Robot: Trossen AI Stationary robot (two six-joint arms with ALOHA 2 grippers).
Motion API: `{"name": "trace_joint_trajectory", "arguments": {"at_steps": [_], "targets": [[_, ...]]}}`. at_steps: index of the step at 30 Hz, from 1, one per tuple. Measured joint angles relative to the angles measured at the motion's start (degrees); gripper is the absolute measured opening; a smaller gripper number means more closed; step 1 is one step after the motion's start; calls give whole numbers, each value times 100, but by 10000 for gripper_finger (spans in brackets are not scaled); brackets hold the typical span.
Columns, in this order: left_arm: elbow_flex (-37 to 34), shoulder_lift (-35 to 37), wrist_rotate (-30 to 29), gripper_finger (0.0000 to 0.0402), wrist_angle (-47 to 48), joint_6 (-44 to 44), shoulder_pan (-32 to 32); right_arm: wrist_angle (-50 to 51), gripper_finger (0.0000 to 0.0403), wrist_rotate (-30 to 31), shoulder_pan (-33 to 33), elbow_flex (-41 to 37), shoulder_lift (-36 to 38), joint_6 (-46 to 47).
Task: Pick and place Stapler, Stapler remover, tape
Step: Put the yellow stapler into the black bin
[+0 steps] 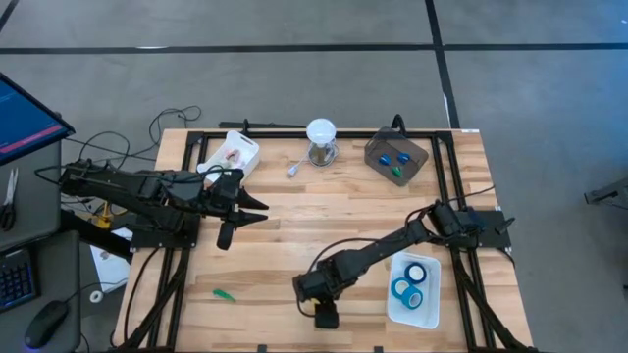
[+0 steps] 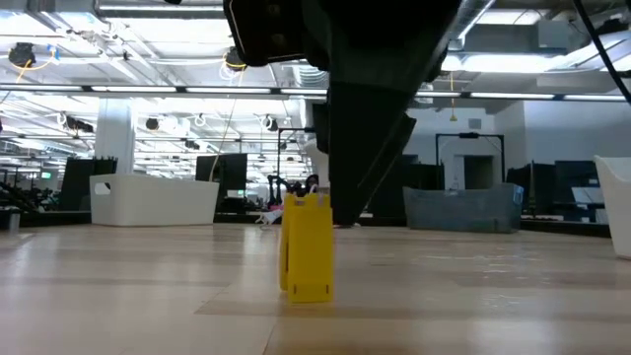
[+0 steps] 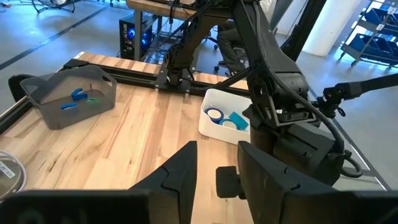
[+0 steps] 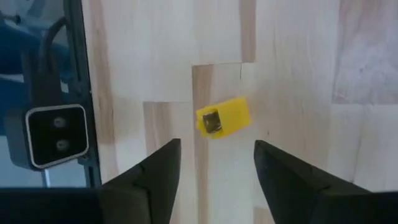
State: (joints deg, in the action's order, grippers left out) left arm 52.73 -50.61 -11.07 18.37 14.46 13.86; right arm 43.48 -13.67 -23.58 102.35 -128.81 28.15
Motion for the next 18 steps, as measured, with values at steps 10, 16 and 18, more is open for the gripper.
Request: {"name": "trace_joint_trajectory", "arguments": {"at_steps": [10, 16, 18], "targets": [[0, 0, 0, 108, 9, -2, 1, -359, 190, -219, 7, 1, 11, 711], [0, 0, 0, 108, 13, -2, -1, -535, 187, -474, 64, 2, 19, 1417], [0, 0, -1, 108, 15, -2, 1, -516, 184, -453, 85, 2, 20, 1420]]}}
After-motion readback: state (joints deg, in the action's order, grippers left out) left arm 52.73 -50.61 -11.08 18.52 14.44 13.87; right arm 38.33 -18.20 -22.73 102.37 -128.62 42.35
